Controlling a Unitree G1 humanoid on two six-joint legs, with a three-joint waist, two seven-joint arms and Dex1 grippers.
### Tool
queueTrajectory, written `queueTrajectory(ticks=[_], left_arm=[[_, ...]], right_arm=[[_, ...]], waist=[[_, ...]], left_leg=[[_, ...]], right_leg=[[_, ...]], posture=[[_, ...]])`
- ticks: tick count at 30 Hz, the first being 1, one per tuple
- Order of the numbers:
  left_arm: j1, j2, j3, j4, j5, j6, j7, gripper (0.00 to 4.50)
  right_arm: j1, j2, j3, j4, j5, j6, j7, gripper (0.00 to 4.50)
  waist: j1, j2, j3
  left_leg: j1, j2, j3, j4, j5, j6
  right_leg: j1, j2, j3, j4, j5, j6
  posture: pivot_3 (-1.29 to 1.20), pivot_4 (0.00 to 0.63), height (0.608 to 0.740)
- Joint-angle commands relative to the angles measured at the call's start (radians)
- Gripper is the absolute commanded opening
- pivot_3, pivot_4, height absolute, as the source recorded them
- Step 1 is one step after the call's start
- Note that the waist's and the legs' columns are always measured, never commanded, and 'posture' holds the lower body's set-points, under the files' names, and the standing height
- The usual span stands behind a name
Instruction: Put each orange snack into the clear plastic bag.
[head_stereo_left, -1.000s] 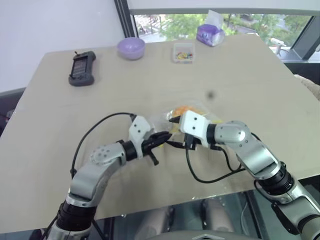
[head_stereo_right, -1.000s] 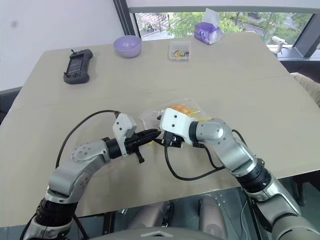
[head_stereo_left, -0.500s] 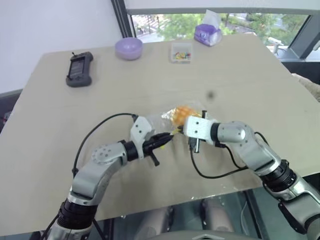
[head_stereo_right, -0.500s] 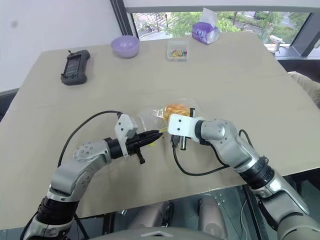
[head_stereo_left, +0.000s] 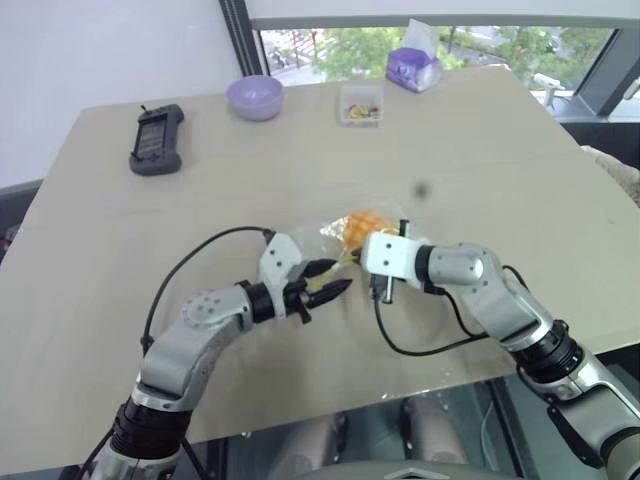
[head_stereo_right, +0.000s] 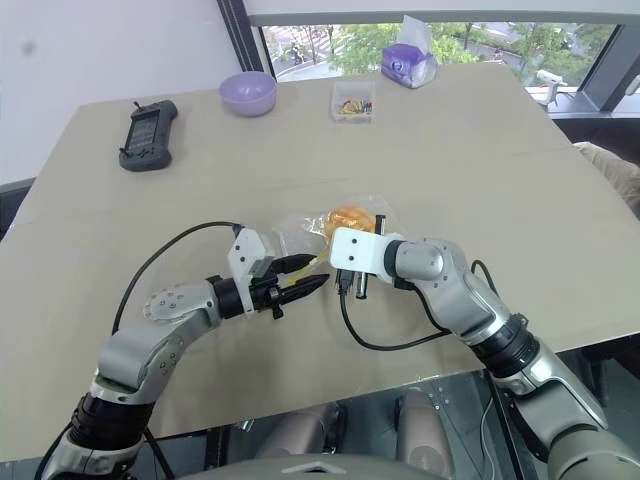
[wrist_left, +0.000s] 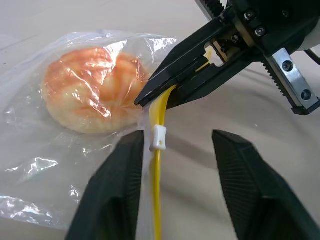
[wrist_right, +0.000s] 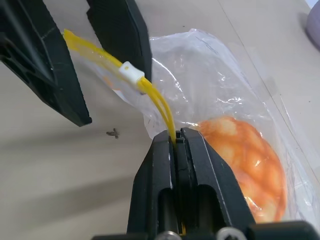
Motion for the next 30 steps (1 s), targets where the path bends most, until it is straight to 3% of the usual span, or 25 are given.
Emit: queueTrajectory(ticks=[1,30], left_arm=[[0.009,0.014,0.019,-0.032,0.001,-0.024,-0.001,2.17],[0.038,0.024,0.037,-0.013,0.018,-0.04,0.01,2.17]], right_arm=[[-0.016,0.003,-0.037,-0.028,0.0,-0.001,0.002,0.0],[-0.033,-0.005,-0.054,-0.027,-0.006,0.02,0.031,0.0]], waist=[[0.0,0.0,0.0],[0.0,0.0,0.0]], left_leg=[[0.0,0.0,0.0,0.0,0.0,0.0],[0.0,0.0,0.0,0.0,0.0,0.0]], right_leg=[[0.0,0.0,0.0,0.0,0.0,0.0],[0.0,0.0,0.0,0.0,0.0,0.0]], posture=[[0.0,0.15,0.736],[0.0,0.15,0.736]])
